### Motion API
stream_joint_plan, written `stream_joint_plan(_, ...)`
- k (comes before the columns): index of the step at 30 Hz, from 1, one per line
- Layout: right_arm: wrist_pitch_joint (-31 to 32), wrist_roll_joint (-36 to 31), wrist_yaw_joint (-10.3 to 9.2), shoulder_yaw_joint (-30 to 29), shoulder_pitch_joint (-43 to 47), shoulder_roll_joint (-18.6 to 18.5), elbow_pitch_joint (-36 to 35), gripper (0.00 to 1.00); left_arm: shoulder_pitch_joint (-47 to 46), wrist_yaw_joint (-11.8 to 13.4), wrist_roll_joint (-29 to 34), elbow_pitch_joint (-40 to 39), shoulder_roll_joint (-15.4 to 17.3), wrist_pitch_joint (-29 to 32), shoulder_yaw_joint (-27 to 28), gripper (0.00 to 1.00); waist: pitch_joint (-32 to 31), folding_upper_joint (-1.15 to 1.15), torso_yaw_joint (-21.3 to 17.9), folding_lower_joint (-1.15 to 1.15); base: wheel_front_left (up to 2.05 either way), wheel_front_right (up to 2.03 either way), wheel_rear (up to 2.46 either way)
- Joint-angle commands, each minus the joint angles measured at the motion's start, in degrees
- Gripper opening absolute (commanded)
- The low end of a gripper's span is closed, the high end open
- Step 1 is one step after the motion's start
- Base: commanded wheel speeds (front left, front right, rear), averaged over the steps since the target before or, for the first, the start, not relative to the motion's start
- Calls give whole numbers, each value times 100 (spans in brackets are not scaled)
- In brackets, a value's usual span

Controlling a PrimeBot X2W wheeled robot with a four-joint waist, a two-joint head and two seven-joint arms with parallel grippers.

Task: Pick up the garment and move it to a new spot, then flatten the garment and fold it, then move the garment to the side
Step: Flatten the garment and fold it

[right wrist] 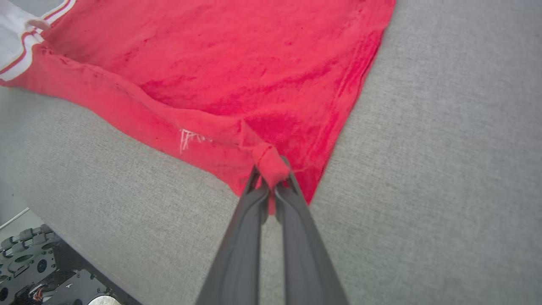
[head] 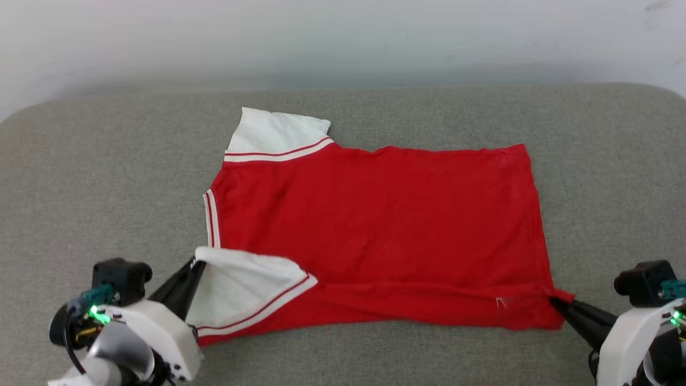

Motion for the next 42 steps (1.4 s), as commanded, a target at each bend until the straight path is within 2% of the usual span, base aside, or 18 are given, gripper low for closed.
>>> stream_joint_plan(1, 18, 65, -6, -14, -207, 50, 51, 0, -379, -106, 76, 129, 46, 98, -14, 0, 266, 0, -82, -1, 0, 0, 0)
stream_joint_plan(11, -44, 97, -6, 190, -1085, 147, 486, 0, -1905, -595, 290, 1127, -87, 493, -291, 0, 1021, 0, -241, -1, 0, 0, 0)
stream_joint_plan(23, -258, 3, -7, 569, -1542, 235, 1220, 0, -2361, -894, 372, 2530, -402, 322, -584, 0, 1224, 0, -260, -1, 0, 0, 0)
stream_joint_plan(24, -315, 13, -7, 563, -1542, 244, 1252, 4, -2381, -909, 384, 2598, -411, 285, -601, 0, 1191, 0, -243, -1, 0, 0, 0)
stream_joint_plan(25, -345, 49, -7, 536, -1531, 260, 1278, 34, -2389, -918, 399, 2658, -417, 256, -612, 0, 1145, 0, -223, -1, 0, 0, 0)
stream_joint_plan(26, -375, 68, -7, 501, -1515, 272, 1296, 95, -2393, -927, 406, 2707, -426, 217, -621, 33, 1090, 0, -203, -1, 0, 0, 0)
stream_joint_plan(27, -436, 62, -7, 462, -1510, 281, 1297, 100, -2416, -933, 417, 2734, -424, 173, -623, 100, 1033, 0, -184, -1, 0, 0, 0)
stream_joint_plan(30, -523, 75, -6, 406, -1399, 296, 1230, 100, -2472, -960, 387, 2752, -398, 187, -642, 100, 841, 0, -102, -1, 0, 0, 0)
stream_joint_plan(34, -554, 56, -6, 312, -1261, 287, 1082, 100, -2527, -1017, 266, 2600, -250, 493, -633, 100, 607, 0, -10, -1, 0, 0, 0)
stream_joint_plan(41, -469, -56, -6, 183, -1089, 354, 929, 100, -2672, -1121, -276, 2039, 207, 2072, -767, 100, 372, 0, 109, -1, 0, 0, 0)
stream_joint_plan(42, -469, -56, -6, 183, -1089, 354, 929, 100, -2672, -1121, -276, 2039, 207, 2072, -767, 100, 372, 0, 109, -1, 0, 0, 0)
